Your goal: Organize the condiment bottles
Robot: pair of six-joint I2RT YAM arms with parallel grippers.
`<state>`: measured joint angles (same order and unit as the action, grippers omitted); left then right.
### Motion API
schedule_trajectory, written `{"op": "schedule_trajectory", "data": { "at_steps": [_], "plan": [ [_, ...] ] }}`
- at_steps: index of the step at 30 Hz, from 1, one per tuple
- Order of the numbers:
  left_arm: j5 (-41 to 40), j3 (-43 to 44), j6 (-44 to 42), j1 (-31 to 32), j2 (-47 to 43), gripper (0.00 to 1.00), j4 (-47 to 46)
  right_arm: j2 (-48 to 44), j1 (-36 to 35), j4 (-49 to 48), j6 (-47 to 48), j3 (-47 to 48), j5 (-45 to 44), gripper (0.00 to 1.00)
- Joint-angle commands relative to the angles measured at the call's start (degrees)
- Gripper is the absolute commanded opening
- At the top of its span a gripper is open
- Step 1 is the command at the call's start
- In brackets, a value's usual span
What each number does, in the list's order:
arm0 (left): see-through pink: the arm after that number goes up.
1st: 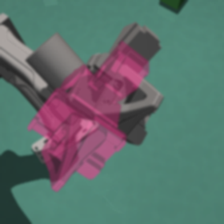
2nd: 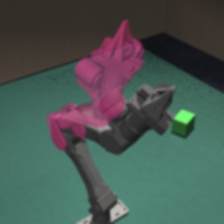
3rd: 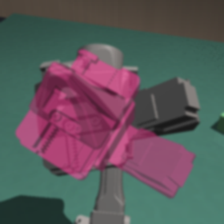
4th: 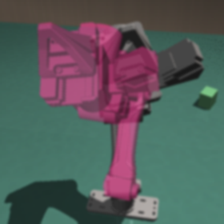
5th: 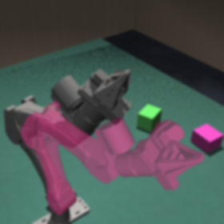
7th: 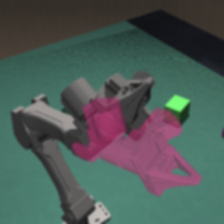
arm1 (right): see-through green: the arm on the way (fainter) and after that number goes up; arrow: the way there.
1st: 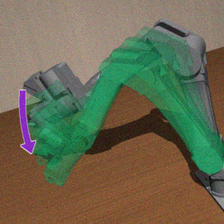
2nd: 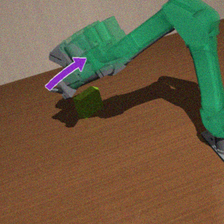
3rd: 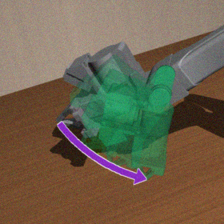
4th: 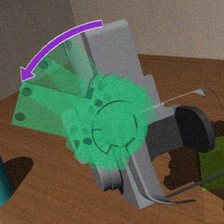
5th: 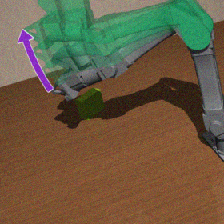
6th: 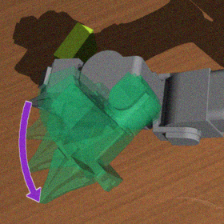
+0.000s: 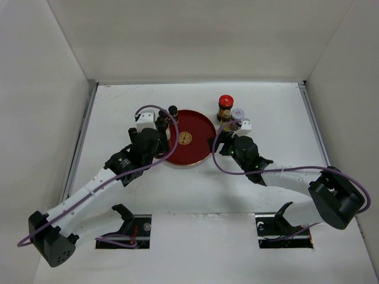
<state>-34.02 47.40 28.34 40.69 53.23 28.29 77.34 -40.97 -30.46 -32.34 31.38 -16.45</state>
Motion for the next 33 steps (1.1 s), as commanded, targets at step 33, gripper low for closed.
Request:
{"op": "schedule_trajectory", "data": {
  "at_steps": [33],
  "plan": [
    [7.74,-2.66,-4.87,-9.79,19.37,0.45,-28.38,-0.08,-0.82,-3.29,0.61,2.20,1.15,0.88]
  ]
}}
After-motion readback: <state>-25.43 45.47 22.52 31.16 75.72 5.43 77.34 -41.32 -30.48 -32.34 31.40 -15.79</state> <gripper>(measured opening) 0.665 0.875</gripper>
